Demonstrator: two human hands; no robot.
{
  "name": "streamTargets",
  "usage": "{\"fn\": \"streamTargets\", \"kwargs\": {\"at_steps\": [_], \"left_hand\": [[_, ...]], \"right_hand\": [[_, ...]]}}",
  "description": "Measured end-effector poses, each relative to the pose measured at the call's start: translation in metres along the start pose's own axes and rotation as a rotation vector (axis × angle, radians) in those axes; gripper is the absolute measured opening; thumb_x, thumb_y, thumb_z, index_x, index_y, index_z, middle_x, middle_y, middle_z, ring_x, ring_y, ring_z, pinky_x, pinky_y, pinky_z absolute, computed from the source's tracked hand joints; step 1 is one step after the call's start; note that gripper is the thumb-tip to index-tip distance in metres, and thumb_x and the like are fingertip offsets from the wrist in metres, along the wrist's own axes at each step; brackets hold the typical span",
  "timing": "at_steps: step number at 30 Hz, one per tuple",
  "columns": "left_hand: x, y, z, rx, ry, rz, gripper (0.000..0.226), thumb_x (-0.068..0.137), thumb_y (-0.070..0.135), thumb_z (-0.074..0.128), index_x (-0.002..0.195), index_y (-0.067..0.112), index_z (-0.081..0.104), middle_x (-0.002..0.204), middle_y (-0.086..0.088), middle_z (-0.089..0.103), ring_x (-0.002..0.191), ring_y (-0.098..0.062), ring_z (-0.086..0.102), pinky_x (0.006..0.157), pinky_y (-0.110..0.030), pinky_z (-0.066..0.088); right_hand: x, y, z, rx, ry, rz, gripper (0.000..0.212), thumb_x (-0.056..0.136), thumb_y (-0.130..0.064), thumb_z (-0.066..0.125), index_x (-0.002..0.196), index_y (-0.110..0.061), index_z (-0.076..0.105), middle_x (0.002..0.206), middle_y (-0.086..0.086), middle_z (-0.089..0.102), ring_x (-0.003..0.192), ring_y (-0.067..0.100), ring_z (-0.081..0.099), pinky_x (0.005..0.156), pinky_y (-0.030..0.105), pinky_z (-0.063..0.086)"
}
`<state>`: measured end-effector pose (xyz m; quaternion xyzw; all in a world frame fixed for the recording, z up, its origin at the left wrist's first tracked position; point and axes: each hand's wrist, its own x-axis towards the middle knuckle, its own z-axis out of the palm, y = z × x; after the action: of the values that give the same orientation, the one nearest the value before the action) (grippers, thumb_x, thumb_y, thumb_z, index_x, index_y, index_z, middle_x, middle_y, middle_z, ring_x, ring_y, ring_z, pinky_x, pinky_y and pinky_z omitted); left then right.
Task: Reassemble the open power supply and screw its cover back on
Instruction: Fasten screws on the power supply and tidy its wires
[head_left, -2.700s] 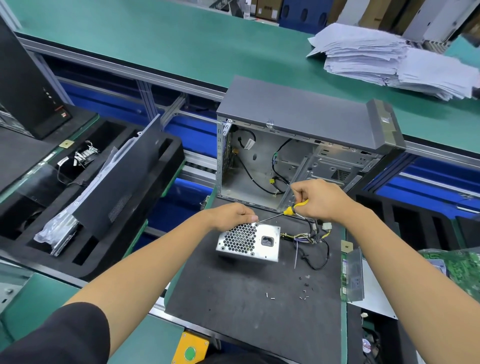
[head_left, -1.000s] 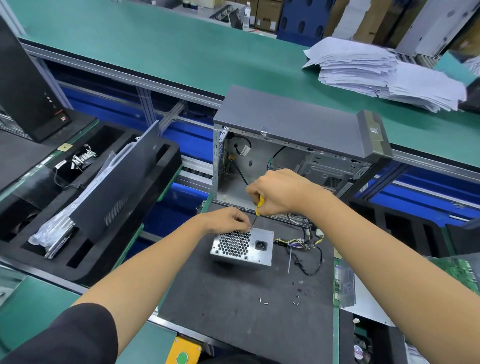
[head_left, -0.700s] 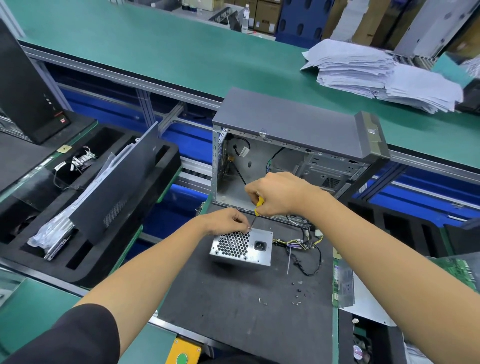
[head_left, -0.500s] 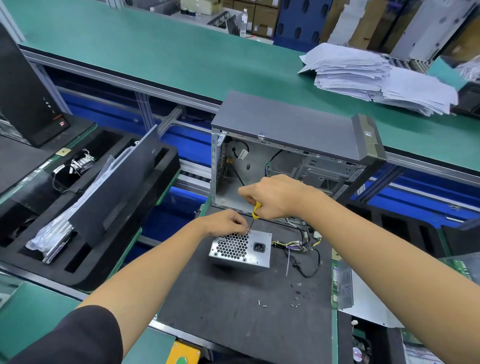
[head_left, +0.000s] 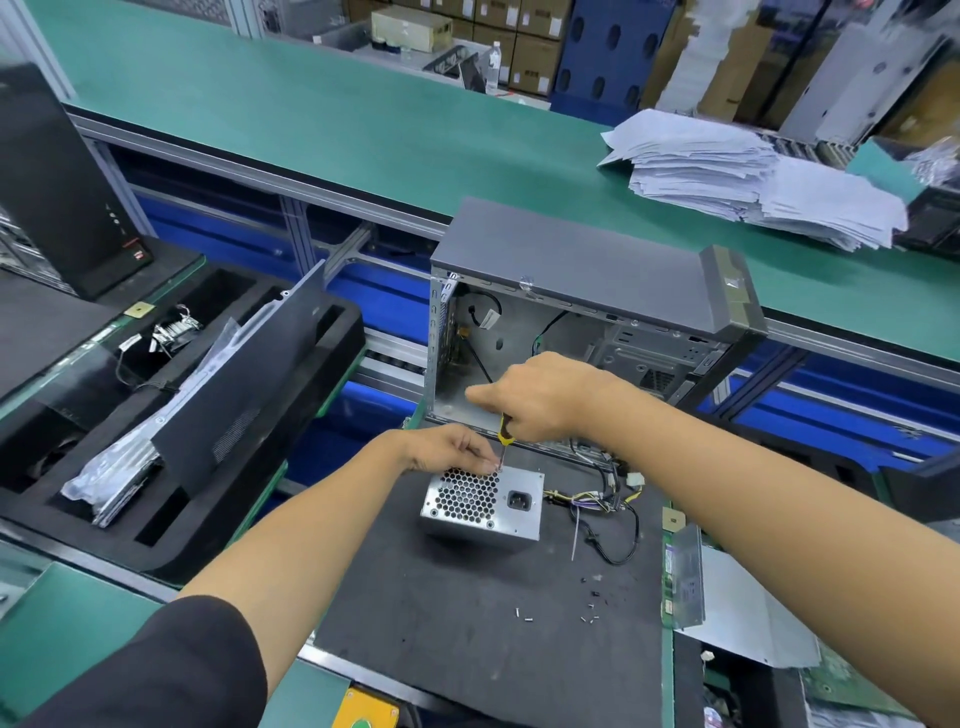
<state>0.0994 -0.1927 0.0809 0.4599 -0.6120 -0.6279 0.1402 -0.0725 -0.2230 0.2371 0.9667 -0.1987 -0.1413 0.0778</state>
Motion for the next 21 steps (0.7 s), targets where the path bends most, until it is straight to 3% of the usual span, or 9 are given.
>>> {"fn": "streamTargets", "kwargs": {"at_steps": [4,8,10,12,17,21], "left_hand": [[0.001,0.002,0.001,0.010,0.004,-0.012,0.010,0.102,0.009,0.061,0.108,0.008,0.069,0.107,0.000,0.067,0.099,0.000,0.062,0.092,-0.011,0.045],[0.004,-0.002,0.002,-0.009,0.029,-0.019,0.010,0.101,0.009,0.062,0.107,0.010,0.070,0.103,0.003,0.068,0.103,-0.006,0.062,0.109,-0.026,0.042],[0.005,-0.004,0.003,-0.014,0.048,-0.024,0.010,0.100,0.010,0.064,0.107,0.011,0.071,0.102,0.003,0.069,0.103,-0.006,0.062,0.109,-0.028,0.042],[0.006,-0.005,0.002,-0.021,0.051,-0.028,0.009,0.100,0.010,0.064,0.106,0.011,0.071,0.101,0.003,0.069,0.102,-0.007,0.062,0.110,-0.029,0.041],[0.009,-0.005,0.000,-0.021,0.049,-0.054,0.011,0.100,0.010,0.064,0.105,0.014,0.073,0.100,0.007,0.072,0.099,-0.003,0.064,0.107,-0.026,0.043],[0.012,-0.008,0.000,-0.031,0.061,-0.072,0.013,0.100,0.010,0.065,0.108,0.013,0.074,0.103,0.005,0.073,0.101,-0.003,0.065,0.107,-0.026,0.044]], "right_hand": [[0.004,-0.001,-0.003,-0.066,-0.031,0.030,0.012,0.088,-0.026,0.051,0.084,-0.019,0.041,0.059,-0.002,0.038,0.048,0.016,0.035,0.046,0.029,0.022],[0.011,-0.003,-0.004,-0.123,-0.122,0.181,0.030,0.097,-0.039,0.045,0.079,-0.015,0.049,0.079,0.006,0.061,0.054,0.021,0.043,0.053,0.030,0.031],[0.010,-0.003,-0.003,-0.102,-0.145,0.196,0.027,0.096,-0.038,0.044,0.109,-0.017,0.053,0.084,0.005,0.064,0.060,0.023,0.048,0.055,0.031,0.032],[0.008,-0.002,-0.003,-0.066,-0.146,0.137,0.041,0.090,-0.028,0.045,0.130,-0.023,0.035,0.079,0.002,0.059,0.059,0.022,0.049,0.050,0.031,0.032],[0.006,0.002,-0.007,-0.129,-0.128,-0.090,0.017,0.092,-0.016,0.048,0.107,-0.021,0.045,0.082,0.003,0.058,0.064,0.028,0.051,0.050,0.031,0.030],[0.004,-0.008,-0.003,-0.056,-0.093,0.098,0.009,0.094,-0.012,0.045,0.090,-0.018,0.040,0.064,0.001,0.041,0.056,0.026,0.041,0.047,0.030,0.024]]}}
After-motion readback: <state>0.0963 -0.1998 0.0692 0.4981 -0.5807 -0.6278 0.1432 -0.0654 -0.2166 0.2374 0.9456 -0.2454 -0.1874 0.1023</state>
